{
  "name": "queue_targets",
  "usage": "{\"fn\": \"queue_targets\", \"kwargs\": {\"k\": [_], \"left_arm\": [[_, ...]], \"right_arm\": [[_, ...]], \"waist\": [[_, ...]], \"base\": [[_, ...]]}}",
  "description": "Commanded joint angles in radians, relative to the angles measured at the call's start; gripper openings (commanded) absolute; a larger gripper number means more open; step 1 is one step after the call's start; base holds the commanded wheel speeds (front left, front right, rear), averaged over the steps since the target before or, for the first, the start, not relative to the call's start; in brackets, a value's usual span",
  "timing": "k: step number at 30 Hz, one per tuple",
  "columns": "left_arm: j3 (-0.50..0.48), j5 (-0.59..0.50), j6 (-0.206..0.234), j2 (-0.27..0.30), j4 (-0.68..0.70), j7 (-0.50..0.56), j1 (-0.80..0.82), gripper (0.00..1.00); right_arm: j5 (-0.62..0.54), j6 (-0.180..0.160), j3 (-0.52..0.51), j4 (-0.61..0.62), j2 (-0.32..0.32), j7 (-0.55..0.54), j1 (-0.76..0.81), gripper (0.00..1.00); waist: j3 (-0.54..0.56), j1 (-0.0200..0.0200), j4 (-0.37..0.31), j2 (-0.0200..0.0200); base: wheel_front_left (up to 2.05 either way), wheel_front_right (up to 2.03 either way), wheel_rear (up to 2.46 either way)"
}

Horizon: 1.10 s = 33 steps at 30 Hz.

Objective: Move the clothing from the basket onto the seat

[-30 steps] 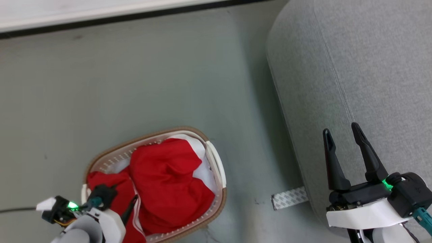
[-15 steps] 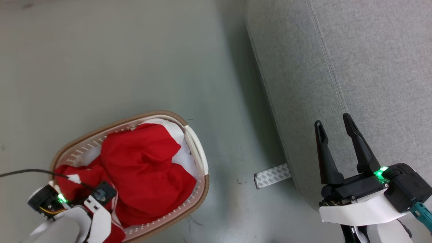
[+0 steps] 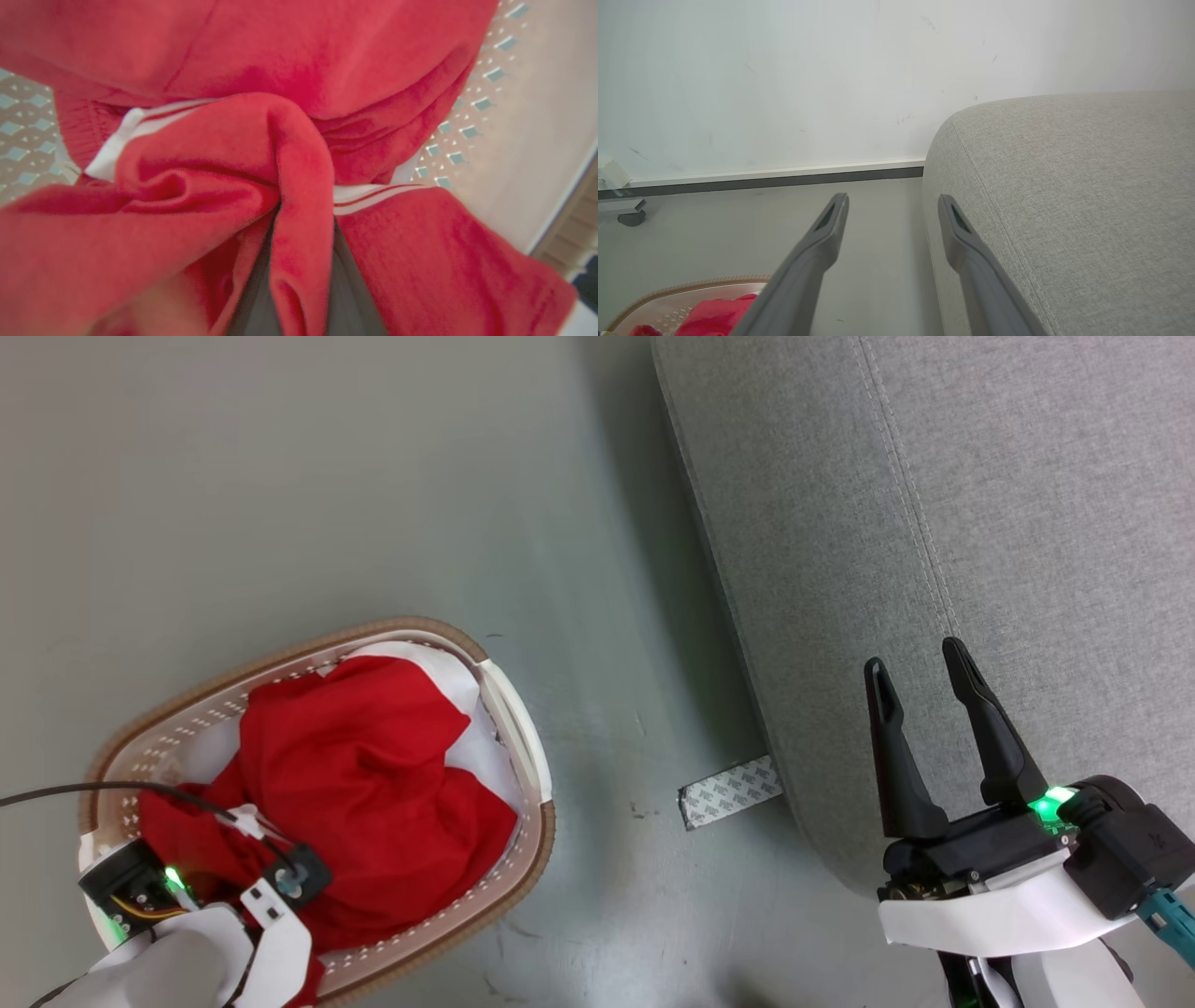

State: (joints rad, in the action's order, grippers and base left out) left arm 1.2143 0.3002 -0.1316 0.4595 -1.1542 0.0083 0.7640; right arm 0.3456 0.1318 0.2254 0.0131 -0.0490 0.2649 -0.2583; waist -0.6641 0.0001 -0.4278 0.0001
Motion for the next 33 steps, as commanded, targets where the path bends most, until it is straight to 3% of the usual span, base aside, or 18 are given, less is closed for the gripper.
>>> {"fn": "queue_targets", "kwargs": {"k": [1,11,22,33], "left_arm": [[0.006,0.015,0.002,0.003,-0.005,-0.007,0.008,0.0],[0.037,0.102,0.002,-0.046,-0.029,-0.059,0.003,0.0],[0.026,0.253,0.002,-0.165,-0.038,-0.184,-0.044,0.0],[-0.035,0.404,0.002,-0.211,0.059,-0.272,-0.076,0.0]], "right_arm": [[0.002,-0.002,-0.002,0.003,-0.003,-0.001,-0.005,1.0],[-0.022,-0.002,-0.009,-0.026,-0.003,-0.001,-0.021,1.0],[-0.058,-0.002,-0.043,-0.07,-0.003,-0.001,0.002,1.0],[-0.004,-0.002,-0.077,-0.129,-0.003,-0.001,0.05,1.0]], "waist": [[0.0,-0.0001,0.001,-0.0001],[0.054,-0.0001,0.031,-0.0001],[0.262,-0.0001,0.131,-0.0001],[0.478,-0.0001,0.252,-0.0001]], "base": [[0.0,0.0,0.0],[0.0,0.0,0.0],[0.0,0.0,0.0],[0.0,0.0,0.0]]}}
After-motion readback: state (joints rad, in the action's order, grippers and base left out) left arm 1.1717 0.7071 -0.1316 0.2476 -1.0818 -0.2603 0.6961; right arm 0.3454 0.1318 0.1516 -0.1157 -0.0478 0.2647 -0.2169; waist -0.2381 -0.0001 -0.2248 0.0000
